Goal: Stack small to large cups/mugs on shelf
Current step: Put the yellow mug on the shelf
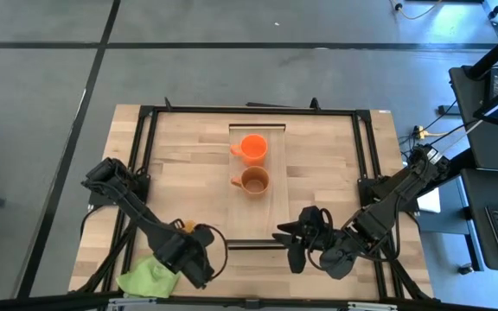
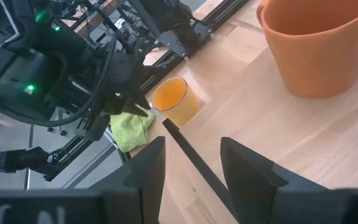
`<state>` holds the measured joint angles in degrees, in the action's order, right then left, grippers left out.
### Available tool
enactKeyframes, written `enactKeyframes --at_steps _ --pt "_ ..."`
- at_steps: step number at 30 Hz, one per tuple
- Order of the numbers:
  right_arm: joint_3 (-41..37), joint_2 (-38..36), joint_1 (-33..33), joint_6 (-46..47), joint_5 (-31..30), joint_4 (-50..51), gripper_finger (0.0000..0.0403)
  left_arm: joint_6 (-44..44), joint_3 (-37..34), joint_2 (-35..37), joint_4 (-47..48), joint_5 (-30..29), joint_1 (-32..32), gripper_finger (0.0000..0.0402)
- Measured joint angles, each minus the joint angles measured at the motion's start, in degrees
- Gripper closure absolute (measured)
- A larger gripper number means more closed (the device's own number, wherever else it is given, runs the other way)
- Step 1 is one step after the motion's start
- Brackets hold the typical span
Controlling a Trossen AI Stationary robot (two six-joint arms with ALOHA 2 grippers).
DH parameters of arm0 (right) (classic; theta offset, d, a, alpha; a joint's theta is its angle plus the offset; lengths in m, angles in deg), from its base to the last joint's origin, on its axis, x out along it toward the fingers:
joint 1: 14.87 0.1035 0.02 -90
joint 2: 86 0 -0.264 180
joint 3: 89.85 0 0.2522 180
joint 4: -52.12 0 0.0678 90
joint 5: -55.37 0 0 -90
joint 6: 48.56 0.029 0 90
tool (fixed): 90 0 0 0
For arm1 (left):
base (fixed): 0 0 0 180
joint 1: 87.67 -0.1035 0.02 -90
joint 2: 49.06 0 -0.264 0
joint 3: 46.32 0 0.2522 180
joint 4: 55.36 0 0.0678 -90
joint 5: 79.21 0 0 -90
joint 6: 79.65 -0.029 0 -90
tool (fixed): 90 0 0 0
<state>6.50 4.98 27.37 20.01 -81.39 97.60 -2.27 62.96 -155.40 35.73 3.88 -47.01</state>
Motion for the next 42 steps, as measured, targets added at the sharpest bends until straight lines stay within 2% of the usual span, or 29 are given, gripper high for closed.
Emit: enactKeyframes --at_steps 11,38,42 --pt "0.02 0.00 0.02 -1.58 -0.13 -0.67 0.0247 10.89 -1.58 0.06 2.17 0.63 -0.15 0.0346" --pt "0.02 0.00 -0.03 -1.56 0.38 -1.04 0.0247 9.01 -10.72 -0.09 -4.81 -0.21 0.00 0.0346" --pt "0.00 0.00 -0.03 -1.56 0.39 -0.98 0.0247 6.32 -11.17 -0.09 -5.19 0.03 0.00 0.0346"
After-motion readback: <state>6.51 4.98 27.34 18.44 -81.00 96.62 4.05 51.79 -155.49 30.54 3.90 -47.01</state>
